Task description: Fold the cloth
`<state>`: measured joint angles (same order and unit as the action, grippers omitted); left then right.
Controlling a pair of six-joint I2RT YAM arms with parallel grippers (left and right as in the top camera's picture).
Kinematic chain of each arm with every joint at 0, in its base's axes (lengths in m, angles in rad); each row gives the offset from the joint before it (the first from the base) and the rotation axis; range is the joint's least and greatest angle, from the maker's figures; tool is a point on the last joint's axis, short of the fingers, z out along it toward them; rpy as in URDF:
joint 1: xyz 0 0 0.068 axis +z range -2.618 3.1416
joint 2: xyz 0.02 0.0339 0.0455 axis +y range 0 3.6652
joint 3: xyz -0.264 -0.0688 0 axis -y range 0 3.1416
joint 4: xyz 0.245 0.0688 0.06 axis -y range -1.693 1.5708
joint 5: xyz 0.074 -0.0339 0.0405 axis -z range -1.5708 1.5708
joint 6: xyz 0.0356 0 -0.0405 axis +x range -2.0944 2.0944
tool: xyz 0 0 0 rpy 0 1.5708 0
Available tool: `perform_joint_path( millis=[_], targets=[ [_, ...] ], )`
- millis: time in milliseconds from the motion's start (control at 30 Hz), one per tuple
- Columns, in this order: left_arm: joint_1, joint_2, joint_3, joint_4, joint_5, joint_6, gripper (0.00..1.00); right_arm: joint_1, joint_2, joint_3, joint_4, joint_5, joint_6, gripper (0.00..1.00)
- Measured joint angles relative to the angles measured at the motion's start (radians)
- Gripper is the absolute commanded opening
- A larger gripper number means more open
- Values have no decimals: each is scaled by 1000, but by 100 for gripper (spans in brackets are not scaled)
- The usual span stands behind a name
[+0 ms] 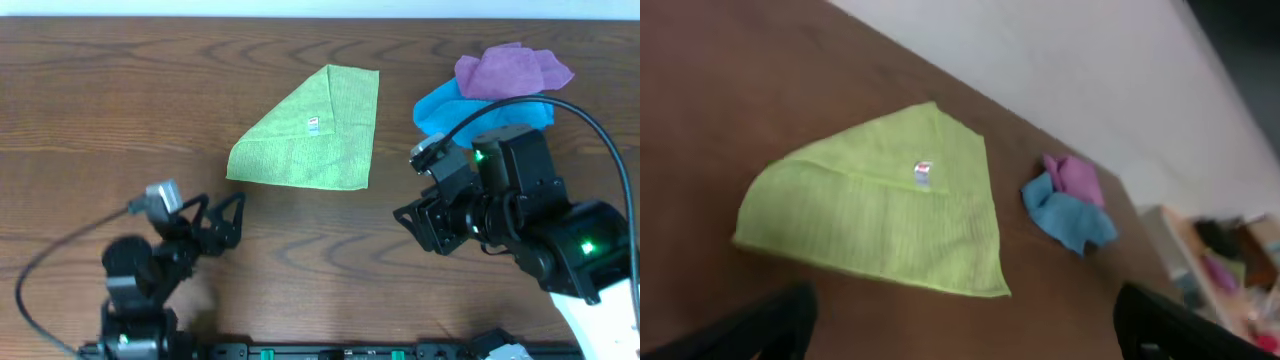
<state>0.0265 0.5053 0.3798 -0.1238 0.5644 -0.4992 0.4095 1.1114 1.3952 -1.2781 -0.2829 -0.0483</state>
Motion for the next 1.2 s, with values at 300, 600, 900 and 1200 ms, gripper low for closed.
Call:
perform_joint_path(
  millis=[300, 600, 900, 1200],
  targets=[
    [-289, 760, 632, -381, -286, 385, 96, -40, -280, -3, -23, 203, 50, 59],
    [-509, 1315, 1126, -425, -732, 702, 96, -48, -433, -11, -72, 276, 141, 60],
    [-547, 1577, 1155, -179, -907, 796, 91, -48, -431, -21, -139, 281, 188, 61],
    [-547, 1619, 1155, -162, -739, 811, 72, -48, -431, -21, -146, 283, 206, 61]
  ],
)
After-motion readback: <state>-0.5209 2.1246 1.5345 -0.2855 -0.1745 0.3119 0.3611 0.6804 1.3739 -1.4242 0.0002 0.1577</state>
